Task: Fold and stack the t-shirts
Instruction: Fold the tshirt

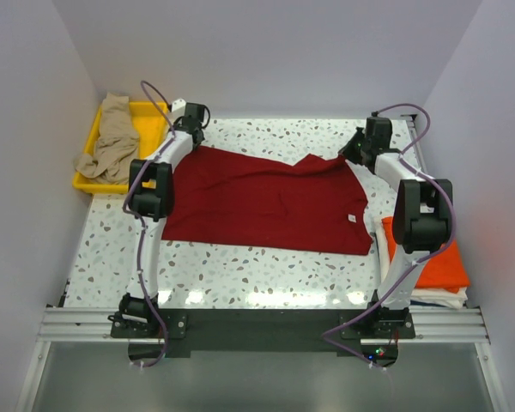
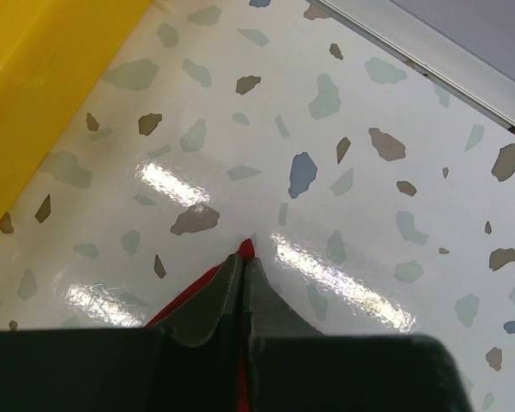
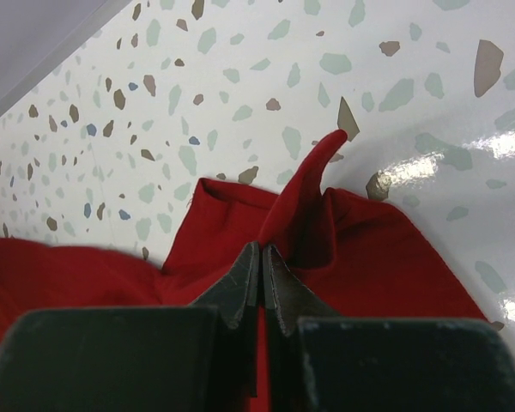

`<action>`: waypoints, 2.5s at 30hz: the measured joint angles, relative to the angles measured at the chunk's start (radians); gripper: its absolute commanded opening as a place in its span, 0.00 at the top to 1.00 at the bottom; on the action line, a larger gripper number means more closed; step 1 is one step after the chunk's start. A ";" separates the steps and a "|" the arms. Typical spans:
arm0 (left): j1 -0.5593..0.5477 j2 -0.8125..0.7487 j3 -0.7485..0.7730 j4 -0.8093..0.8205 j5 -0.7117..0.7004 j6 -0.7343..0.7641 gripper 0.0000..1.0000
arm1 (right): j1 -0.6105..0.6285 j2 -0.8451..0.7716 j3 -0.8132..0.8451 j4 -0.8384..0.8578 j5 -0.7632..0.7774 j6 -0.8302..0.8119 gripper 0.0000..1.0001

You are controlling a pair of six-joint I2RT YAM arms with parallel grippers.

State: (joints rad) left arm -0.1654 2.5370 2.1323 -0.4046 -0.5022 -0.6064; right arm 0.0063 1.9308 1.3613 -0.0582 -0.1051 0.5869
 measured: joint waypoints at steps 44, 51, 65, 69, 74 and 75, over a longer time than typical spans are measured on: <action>0.087 -0.595 -0.667 0.127 0.099 -0.028 1.00 | -0.039 -0.281 -0.225 -0.069 -0.018 0.003 1.00; 0.087 -0.672 -0.777 0.152 0.106 -0.042 1.00 | -0.039 -0.317 -0.288 -0.077 -0.018 0.000 1.00; 0.087 -0.806 -0.955 0.152 0.106 -0.085 1.00 | -0.039 -0.420 -0.424 -0.085 -0.018 -0.001 1.00; 0.087 -0.831 -0.998 0.154 0.106 -0.097 1.00 | -0.039 -0.436 -0.463 -0.083 -0.018 -0.001 1.00; 0.089 -0.851 -1.038 0.153 0.107 -0.119 1.00 | -0.039 -0.449 -0.497 -0.083 -0.019 -0.001 1.00; 0.089 -0.853 -1.043 0.154 0.107 -0.121 1.00 | -0.039 -0.449 -0.500 -0.084 -0.020 -0.001 1.00</action>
State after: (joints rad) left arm -0.0765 1.6844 1.0889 -0.2508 -0.3954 -0.7269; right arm -0.0330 1.4822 0.8612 -0.1421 -0.1249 0.5861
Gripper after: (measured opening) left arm 0.019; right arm 0.014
